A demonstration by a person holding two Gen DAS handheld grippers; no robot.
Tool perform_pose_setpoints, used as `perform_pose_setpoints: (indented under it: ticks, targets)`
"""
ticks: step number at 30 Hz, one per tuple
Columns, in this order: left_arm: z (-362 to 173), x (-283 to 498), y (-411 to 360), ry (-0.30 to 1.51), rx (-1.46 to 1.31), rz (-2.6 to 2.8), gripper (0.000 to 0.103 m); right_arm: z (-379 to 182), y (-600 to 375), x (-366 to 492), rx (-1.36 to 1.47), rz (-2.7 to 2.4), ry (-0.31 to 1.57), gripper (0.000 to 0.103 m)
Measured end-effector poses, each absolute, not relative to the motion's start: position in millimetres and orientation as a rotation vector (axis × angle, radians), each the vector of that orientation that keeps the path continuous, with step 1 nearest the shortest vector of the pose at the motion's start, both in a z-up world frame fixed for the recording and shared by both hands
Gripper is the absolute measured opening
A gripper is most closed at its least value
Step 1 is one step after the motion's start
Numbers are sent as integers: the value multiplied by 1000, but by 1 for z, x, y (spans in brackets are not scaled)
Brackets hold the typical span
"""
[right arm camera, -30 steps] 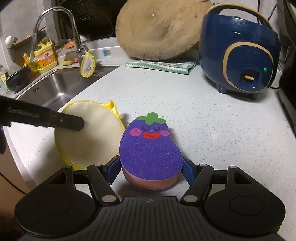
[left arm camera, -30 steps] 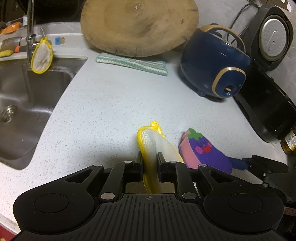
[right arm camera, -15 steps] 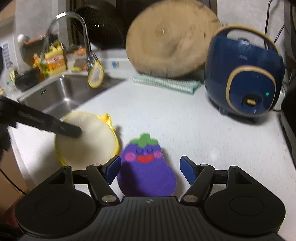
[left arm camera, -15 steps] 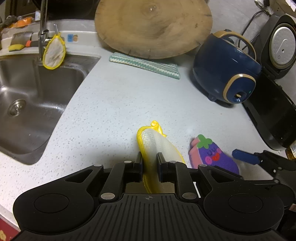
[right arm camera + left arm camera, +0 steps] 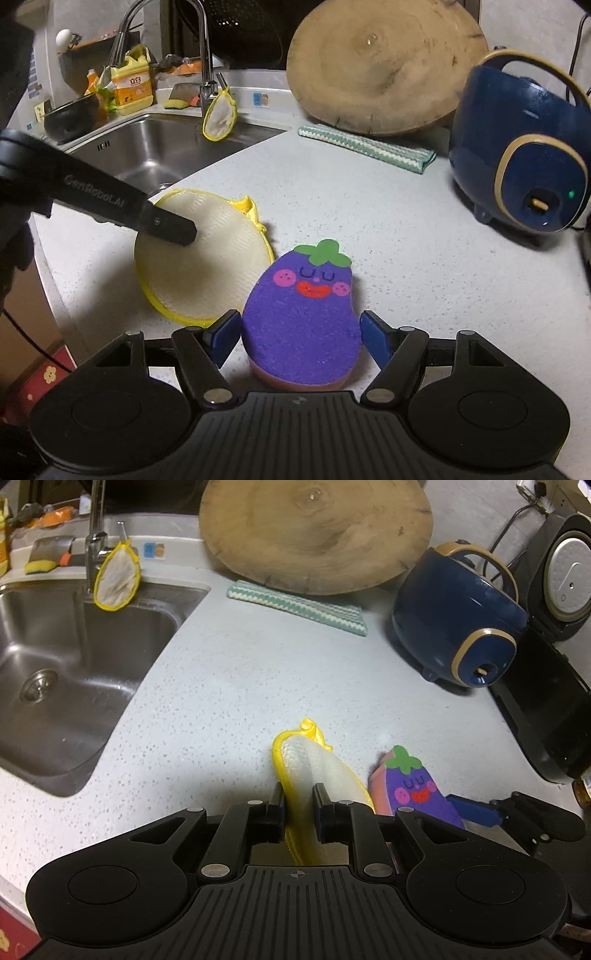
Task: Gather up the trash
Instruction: 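Lift the sponge with the right tool while the left tool lifts the scrubber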
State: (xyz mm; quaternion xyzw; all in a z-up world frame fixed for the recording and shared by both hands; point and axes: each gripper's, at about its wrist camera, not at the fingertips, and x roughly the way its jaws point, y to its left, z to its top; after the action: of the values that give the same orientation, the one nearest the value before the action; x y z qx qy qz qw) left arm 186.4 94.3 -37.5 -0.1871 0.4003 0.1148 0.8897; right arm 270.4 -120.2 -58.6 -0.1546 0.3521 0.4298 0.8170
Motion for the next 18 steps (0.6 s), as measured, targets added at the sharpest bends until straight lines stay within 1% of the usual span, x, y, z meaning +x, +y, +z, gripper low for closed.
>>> perform_pose_setpoints:
  ticks: [7,8,10,18]
  targets:
    - [-40,181,95,825,-406,247,19,-65,-108,282,-309,901,768,71]
    - [-40,179,96,819,-411,246,19,-65,-108,284,-301,905,772,68]
    - [-38,172,98,795,-423,242,18,-63,-110,284,-279,904,774,68]
    - [-19,118,131,673,-448,208,18,-27,-125,248,-224,855,677,68]
